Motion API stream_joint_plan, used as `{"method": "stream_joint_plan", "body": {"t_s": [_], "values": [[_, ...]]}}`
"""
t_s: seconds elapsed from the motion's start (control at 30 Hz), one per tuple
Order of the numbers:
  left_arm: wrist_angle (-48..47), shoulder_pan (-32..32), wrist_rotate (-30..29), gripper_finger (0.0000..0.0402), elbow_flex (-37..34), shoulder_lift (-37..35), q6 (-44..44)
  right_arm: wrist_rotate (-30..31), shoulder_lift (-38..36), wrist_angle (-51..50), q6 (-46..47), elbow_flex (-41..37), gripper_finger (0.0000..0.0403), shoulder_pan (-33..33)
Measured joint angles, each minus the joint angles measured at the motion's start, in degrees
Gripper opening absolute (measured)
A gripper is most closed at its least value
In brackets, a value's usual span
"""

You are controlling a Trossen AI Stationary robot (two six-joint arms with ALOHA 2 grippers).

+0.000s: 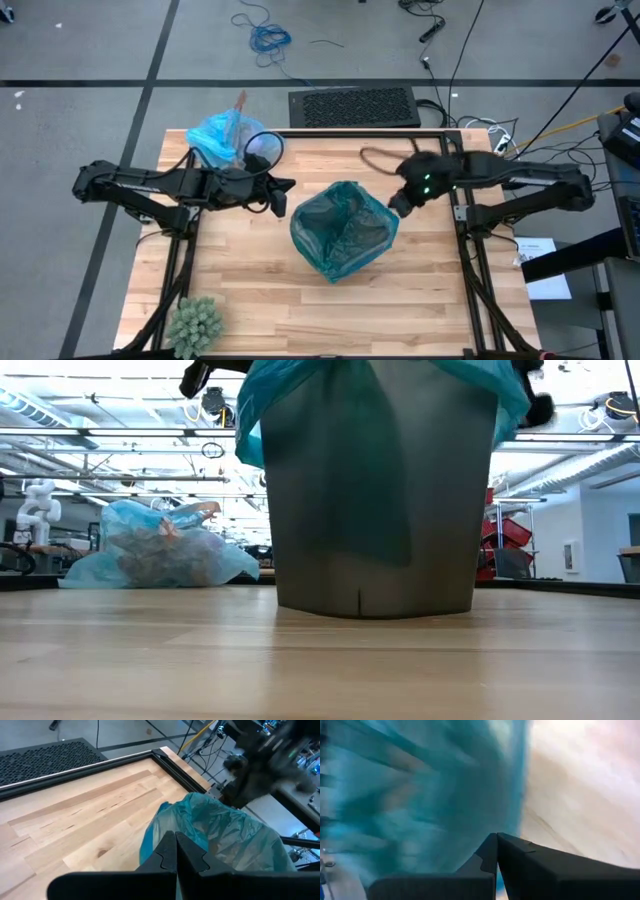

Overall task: Place trash/remove bag and relplace
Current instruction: Insert the blue trash bag into the black trash bin

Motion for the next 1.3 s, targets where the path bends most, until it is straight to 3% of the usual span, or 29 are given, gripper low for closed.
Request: {"method": "stream_joint_plan", "body": {"t_s": [0.23, 0.7, 0.97, 1.3], "values": [[-0.03, -0.76, -0.13, 0.0000, -0.04, -0.56, 0.02, 3.32, 5.31, 1.55, -18.13, 18.51, 0.0000, 4.24], [-0.43, -1.45, -6.24, 0.0000, -0.04, -6.37, 3.08, 2.23, 36.26, -18.83, -43.43, 45.90, 0.0000, 7.27], [-3.87, -1.45, -6.75, 0.0000, -0.04, -7.17, 3.02, 5.21, 43.97, -29.53, -46.56, 49.86, 0.0000, 7.93], [-4.87, -1.45, -6.80, 0.0000, -0.04, -7.42, 2.97, 6.00, 45.69, -37.10, -43.90, 49.86, 0.0000, 8.30]]}}
